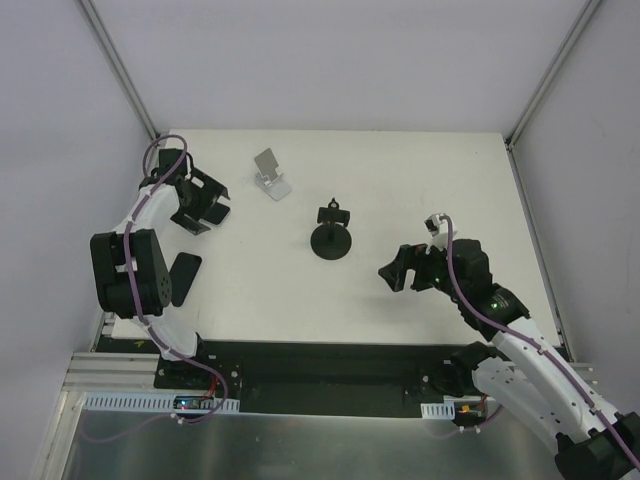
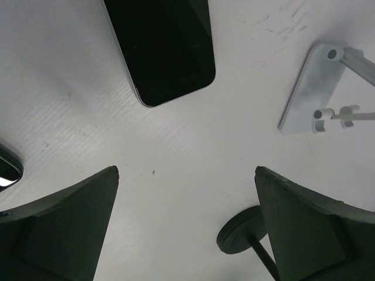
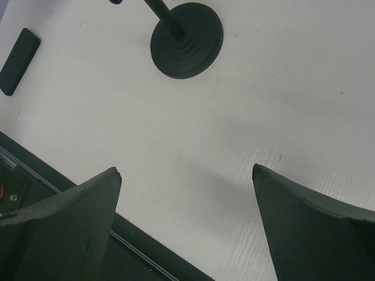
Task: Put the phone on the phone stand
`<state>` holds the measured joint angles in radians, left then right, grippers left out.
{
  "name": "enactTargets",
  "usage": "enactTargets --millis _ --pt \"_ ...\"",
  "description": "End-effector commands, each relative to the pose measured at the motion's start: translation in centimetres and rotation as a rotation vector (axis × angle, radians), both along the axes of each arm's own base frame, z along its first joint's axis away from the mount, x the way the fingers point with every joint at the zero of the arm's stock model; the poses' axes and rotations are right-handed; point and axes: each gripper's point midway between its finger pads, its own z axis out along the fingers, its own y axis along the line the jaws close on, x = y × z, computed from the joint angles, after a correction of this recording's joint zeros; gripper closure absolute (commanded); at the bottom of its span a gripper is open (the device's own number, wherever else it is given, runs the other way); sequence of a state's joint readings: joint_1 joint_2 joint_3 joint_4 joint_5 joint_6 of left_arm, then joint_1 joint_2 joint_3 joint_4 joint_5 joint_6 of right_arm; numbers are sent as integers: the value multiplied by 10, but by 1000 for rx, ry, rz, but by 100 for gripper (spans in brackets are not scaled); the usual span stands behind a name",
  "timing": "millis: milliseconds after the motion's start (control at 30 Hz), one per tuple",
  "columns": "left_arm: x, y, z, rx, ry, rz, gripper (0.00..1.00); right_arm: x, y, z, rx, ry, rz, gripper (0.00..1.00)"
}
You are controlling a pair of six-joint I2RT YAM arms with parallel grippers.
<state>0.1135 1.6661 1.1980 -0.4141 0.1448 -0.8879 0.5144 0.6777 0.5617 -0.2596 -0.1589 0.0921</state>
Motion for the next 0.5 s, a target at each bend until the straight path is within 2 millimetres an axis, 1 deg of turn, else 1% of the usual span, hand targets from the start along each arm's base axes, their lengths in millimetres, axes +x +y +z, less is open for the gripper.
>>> enactTargets --millis 0,33,100,133,200,233,267,300,333,367,400,467 --pt "-5 16 4 64 122 24 1 7 -4 14 -8 -41 -21 4" --pt "-2 17 9 69 116 14 1 7 -4 12 -7 -36 -23 4" --pt "-3 20 9 89 125 -10 1 6 -3 10 -1 -28 -19 4" --pt "-3 24 12 113 124 -5 1 6 -3 8 -2 -21 -22 4" --pt "-6 28 15 137 136 1 1 6 -3 7 -1 -14 -24 4" --pt "-8 34 16 162 148 31 1 6 -4 8 -2 -17 -26 4" --pt "-10 35 15 164 164 45 1 5 -4 10 0 -19 -25 4" --pt "-17 36 10 158 210 52 1 5 -4 10 0 -21 -26 4" --pt "-14 35 16 159 209 51 1 5 -4 11 1 -24 -27 4" --pt "-14 37 14 163 228 54 1 5 -6 11 -1 -25 -33 4" --pt "-17 37 8 164 265 56 1 5 -5 11 0 -28 -32 4" --pt "-10 40 11 172 259 60 1 6 -5 12 0 -28 -33 4"
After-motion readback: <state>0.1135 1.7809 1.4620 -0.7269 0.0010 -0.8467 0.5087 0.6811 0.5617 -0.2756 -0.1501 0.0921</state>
